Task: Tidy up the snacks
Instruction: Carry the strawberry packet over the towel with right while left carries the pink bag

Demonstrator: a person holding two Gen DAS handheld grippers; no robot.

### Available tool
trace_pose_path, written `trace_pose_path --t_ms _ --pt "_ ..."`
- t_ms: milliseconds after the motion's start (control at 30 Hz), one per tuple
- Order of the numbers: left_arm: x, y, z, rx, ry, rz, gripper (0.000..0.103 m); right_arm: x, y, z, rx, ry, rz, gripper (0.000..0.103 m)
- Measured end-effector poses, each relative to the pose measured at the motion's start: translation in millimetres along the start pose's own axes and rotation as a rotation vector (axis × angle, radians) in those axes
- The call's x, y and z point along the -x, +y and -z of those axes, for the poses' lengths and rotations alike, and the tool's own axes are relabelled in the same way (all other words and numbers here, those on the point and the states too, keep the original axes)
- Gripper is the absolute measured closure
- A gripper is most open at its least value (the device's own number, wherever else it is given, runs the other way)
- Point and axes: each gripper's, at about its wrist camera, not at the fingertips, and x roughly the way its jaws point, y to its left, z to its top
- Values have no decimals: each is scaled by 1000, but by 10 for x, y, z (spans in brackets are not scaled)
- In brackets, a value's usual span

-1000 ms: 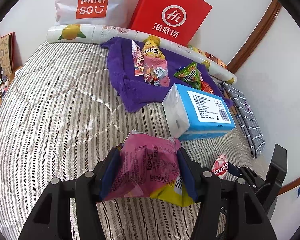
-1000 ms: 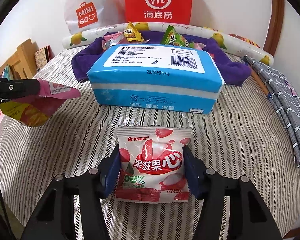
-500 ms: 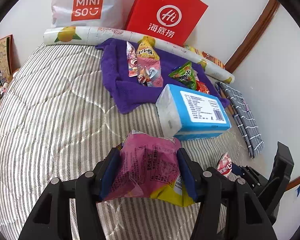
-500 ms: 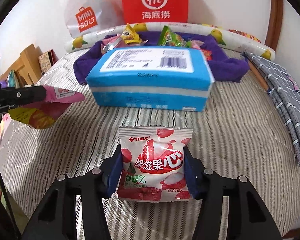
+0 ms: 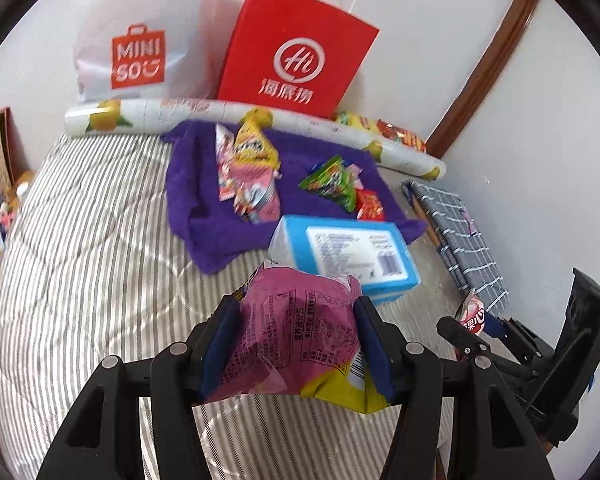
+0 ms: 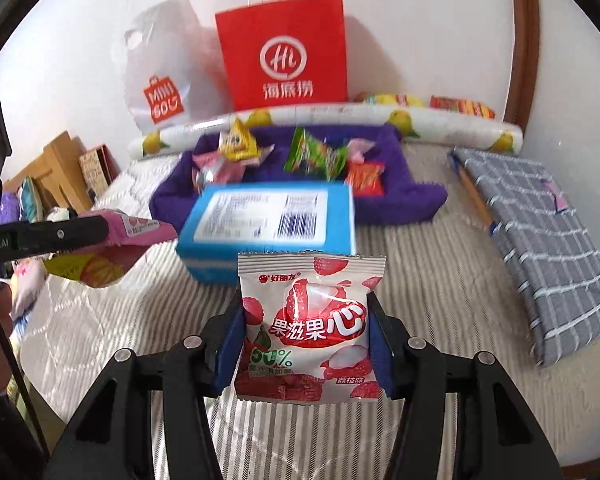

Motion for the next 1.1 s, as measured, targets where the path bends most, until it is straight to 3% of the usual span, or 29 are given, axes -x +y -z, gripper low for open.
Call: trace_pose_path --t_ms 200,467,833,1100 --pt "45 -132 -241 -19 -24 3 46 84 -55 -374 19 -29 22 48" --pt "-12 -124 -639 -10 -45 0 46 7 -229 -933 4 -34 -44 48" --pt "-226 5 -1277 5 -81 -65 46 -394 -364 -1720 36 -41 -93 49" --pt "-499 80 -1629 27 -88 -67 46 -815 -368 -2107 61 -24 -137 49"
